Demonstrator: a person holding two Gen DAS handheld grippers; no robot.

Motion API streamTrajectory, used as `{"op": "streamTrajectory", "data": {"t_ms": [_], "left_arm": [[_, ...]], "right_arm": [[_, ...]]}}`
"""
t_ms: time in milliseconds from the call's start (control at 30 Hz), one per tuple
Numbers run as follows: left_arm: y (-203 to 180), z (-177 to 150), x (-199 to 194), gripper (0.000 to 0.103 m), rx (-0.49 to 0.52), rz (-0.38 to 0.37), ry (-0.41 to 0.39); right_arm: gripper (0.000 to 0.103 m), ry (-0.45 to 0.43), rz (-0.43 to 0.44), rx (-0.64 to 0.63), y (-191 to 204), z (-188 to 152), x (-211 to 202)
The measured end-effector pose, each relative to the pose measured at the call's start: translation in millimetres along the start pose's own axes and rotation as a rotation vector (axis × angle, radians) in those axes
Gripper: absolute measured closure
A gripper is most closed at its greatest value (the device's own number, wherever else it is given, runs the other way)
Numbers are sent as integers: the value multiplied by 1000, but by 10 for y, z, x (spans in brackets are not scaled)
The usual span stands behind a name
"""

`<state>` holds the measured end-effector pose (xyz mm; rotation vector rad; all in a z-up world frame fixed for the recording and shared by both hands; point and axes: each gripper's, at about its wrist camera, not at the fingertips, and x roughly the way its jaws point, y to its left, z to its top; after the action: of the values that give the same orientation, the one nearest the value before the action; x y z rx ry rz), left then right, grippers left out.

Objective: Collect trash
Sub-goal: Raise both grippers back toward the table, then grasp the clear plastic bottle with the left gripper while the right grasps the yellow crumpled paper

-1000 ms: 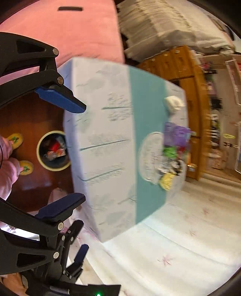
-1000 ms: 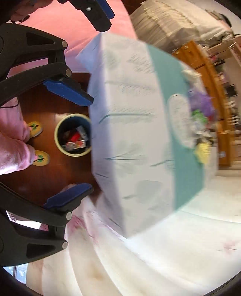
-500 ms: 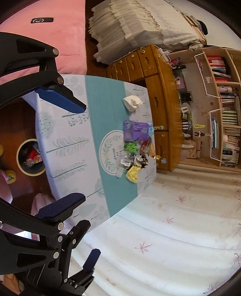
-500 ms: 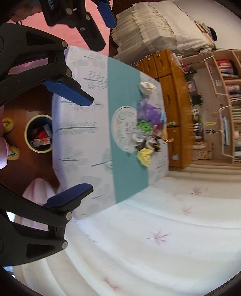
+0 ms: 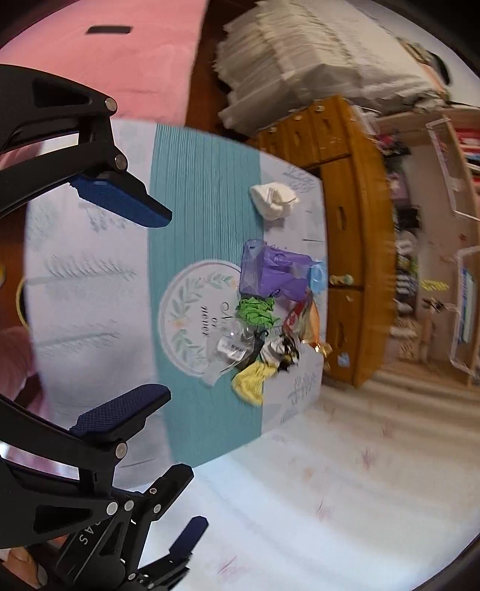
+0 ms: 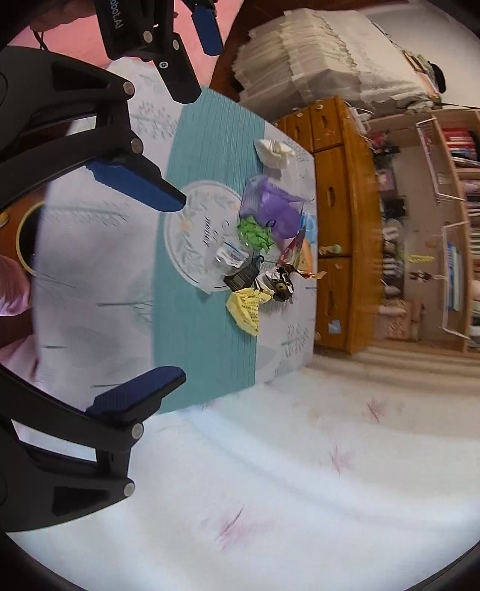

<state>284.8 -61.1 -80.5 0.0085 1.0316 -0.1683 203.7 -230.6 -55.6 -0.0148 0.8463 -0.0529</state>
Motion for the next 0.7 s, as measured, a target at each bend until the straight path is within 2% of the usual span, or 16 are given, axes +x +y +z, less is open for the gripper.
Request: {"op": "streamTrajectory", "data": {"t_ms": [167,233,333,533,700], "left_arm": [[-176,428,1126,18,-103,-37,127],[-192,517,1552,23,-141,-48,155],[-172,556,2064,24,-189,-33,185],[-31,495,2643,26,-263,-29,204],[-33,495,2881,26,-289,-47,199]], "right_arm": [[19,90,116,-9,-487,519,1124],[19,115,138,-25,-601,652,1495],[19,145,168,-85,-700,838,2083],[19,201,210,-192,-647,917,2903],[20,249,233,-244,-471,804,3213]]}}
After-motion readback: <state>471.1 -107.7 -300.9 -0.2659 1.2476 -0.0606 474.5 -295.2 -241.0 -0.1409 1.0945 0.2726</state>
